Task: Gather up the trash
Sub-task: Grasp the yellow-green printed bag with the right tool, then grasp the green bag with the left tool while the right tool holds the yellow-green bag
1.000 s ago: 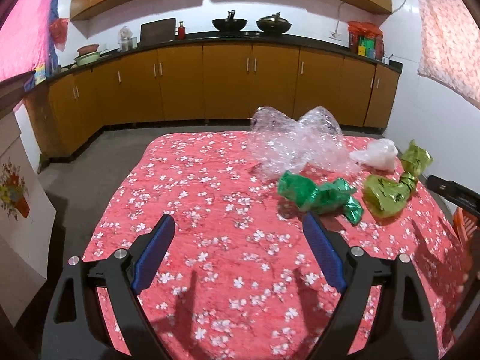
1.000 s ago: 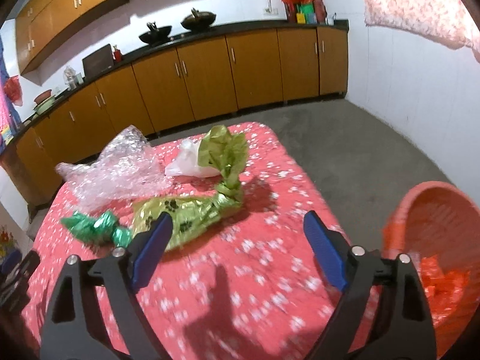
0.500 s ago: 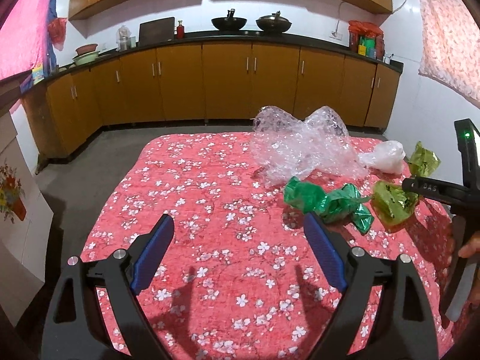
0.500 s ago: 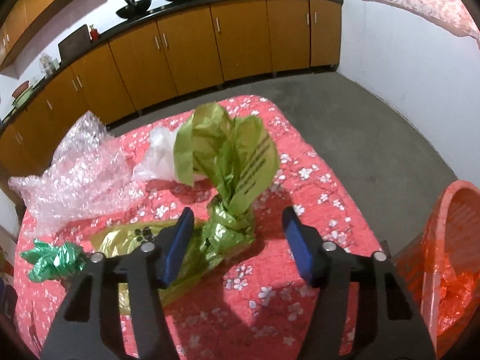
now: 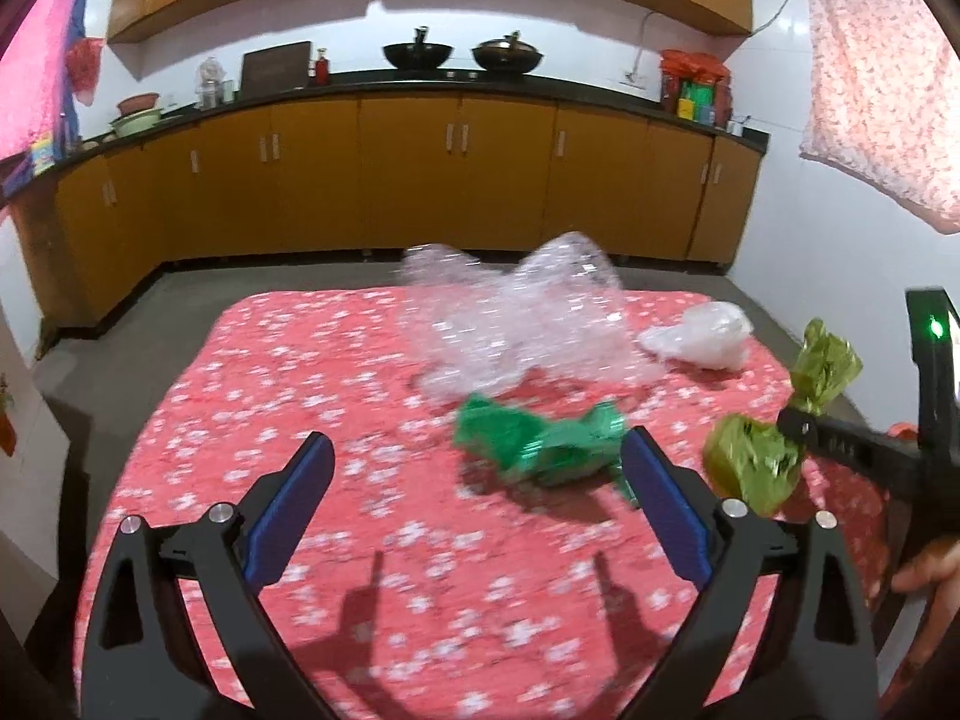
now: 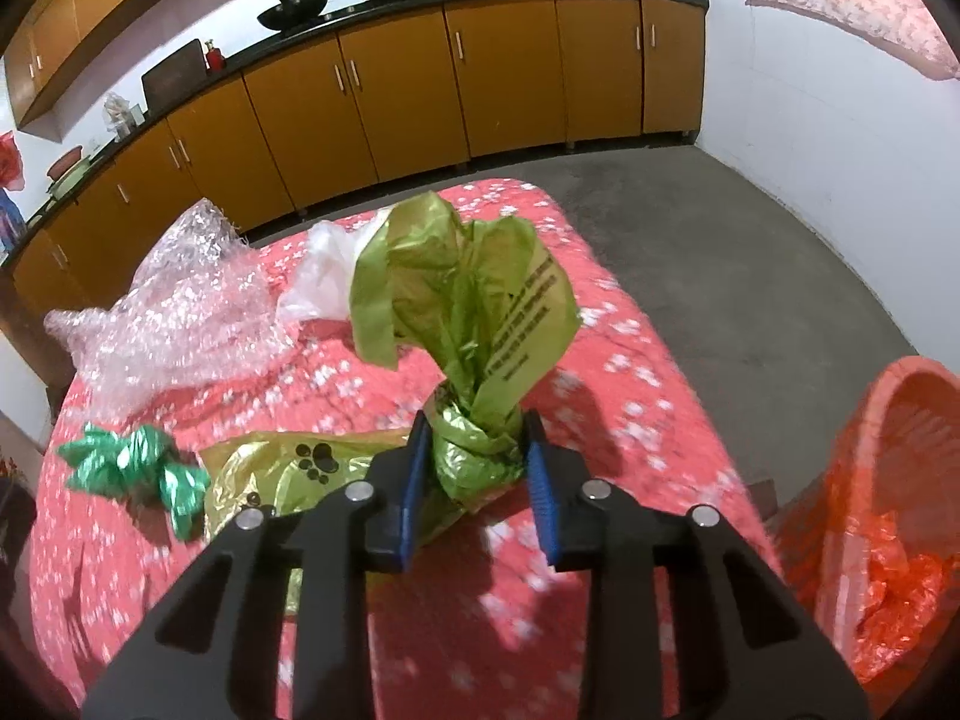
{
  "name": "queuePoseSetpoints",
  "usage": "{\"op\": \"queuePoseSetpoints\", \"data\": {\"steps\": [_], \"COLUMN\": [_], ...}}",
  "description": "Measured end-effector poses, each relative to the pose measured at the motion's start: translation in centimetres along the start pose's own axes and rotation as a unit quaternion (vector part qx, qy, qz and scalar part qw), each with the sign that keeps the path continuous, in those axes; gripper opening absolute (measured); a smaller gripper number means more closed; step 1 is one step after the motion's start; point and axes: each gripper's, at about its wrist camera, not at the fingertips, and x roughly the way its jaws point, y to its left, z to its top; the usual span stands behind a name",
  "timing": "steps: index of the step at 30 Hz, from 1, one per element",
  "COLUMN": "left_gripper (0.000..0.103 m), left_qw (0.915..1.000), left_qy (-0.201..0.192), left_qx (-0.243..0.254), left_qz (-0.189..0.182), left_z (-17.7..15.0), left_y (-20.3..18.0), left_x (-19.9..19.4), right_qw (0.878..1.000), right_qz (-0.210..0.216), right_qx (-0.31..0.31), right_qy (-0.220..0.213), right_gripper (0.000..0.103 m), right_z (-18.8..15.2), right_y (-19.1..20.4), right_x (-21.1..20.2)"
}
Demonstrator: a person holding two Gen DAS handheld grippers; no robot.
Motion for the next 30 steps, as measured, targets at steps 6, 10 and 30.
{"op": "queuePoseSetpoints", "data": {"steps": [6, 10, 30], "left_gripper": [0.099, 0.099, 0.049], "left_qw": [0.9991, 0.9974, 0.9891], "left_qy": [0.028, 0.057, 0.145], "left_qx": [0.031, 0.037, 0.023], "left_qz": [0.005, 0.024, 0.006], "left_z": [0.4, 0.6, -0.9], "left_y": [-3.5, -4.6, -4.8], "left_x": [2.7, 5.3, 7.6], "right_qw": [1.0, 1.0, 0.999], "right_qz": [0.006, 0.011, 0.035], "right_qx": [0.004, 0.009, 0.021], "right_qy": [-0.009, -0.007, -0.005], "right_gripper": [0.03, 0.03, 0.03], "right_z": [-1.8, -2.7, -4.2], "right_y": [-2.2, -3.2, -4.7], "right_x": [-2.5, -3.1, -4.5]}}
